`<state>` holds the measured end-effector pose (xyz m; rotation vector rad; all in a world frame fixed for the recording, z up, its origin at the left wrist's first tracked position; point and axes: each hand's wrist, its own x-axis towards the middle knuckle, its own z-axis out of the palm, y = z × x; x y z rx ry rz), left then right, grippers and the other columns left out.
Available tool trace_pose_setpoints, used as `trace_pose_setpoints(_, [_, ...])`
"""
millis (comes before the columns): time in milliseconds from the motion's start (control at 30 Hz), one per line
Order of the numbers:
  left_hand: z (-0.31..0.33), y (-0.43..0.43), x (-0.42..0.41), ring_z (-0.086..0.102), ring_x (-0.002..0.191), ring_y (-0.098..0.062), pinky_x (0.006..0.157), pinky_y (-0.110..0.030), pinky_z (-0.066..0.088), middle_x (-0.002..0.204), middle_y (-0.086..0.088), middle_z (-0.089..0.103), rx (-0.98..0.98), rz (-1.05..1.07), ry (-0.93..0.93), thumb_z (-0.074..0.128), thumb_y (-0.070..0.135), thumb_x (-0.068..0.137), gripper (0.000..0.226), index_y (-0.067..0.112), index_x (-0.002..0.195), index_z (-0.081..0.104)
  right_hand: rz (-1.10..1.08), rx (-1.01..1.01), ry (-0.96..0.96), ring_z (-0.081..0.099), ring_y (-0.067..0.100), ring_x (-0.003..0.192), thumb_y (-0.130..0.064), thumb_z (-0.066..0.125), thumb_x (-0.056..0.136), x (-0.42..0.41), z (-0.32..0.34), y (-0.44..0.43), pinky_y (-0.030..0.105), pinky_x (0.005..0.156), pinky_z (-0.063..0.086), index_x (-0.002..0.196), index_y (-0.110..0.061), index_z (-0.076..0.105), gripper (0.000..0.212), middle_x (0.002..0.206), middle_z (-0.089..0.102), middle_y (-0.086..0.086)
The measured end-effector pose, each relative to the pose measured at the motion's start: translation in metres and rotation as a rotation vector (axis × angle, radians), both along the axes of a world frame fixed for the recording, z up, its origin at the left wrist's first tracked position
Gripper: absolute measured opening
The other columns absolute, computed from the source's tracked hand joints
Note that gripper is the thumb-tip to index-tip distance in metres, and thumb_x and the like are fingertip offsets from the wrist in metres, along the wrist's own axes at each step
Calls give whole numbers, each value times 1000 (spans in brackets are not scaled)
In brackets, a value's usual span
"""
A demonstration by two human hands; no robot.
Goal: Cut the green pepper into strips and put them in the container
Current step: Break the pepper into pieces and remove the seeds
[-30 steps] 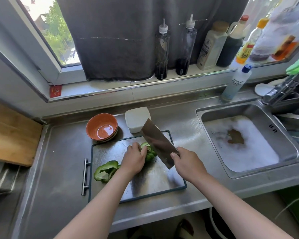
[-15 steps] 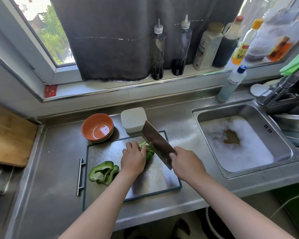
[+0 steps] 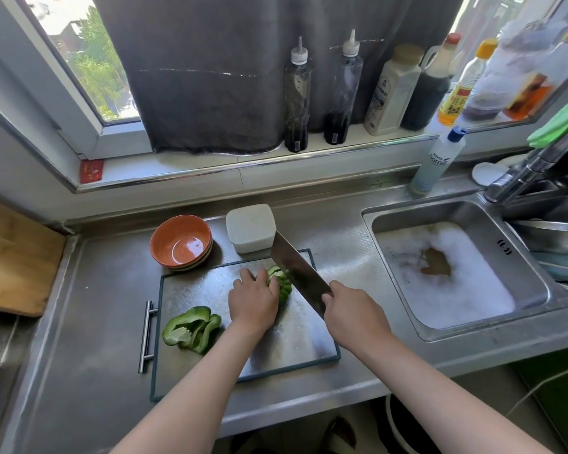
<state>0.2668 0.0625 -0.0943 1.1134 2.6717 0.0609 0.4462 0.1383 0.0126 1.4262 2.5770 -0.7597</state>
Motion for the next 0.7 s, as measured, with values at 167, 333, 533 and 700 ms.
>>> trace_pose_setpoints(167, [17, -1, 16, 49, 95, -33, 65, -35, 32, 115, -12, 47, -11, -65, 70, 1, 43, 90, 62, 20, 114, 54, -7, -52, -30, 50, 25, 75, -31, 39, 104, -5, -2, 9, 33, 61, 35, 93, -22, 49, 17, 78, 49, -4])
trace_pose_setpoints(333, [13, -2, 13, 41, 102, -31, 64, -34, 36, 123, -10, 40, -4, -39, 8, 12, 37, 96, 47, 21, 120, 50, -54, -153, 12, 55, 22, 77, -30, 39, 104, -7, -12, 7, 32, 59, 39, 96, -20, 54, 19, 81, 55, -3])
trace_pose_setpoints(533, [17, -4, 13, 39, 101, -30, 64, -34, 36, 119, -10, 38, 95, 5, -65, 28, 31, 101, 29, 19, 112, 51, -143, -267, 107, 57, 24, 82, -29, 41, 103, -4, -21, 2, 34, 68, 43, 88, -23, 52, 19, 84, 57, -2])
trace_pose_setpoints(700, [17, -1, 9, 35, 92, -28, 64, -35, 34, 114, -11, 38, 122, 63, -95, 27, 24, 100, 25, 17, 109, 49, -150, -300, 143, 57, 25, 85, -29, 41, 103, -16, -22, 1, 35, 71, 45, 92, -22, 53, 17, 84, 57, -1])
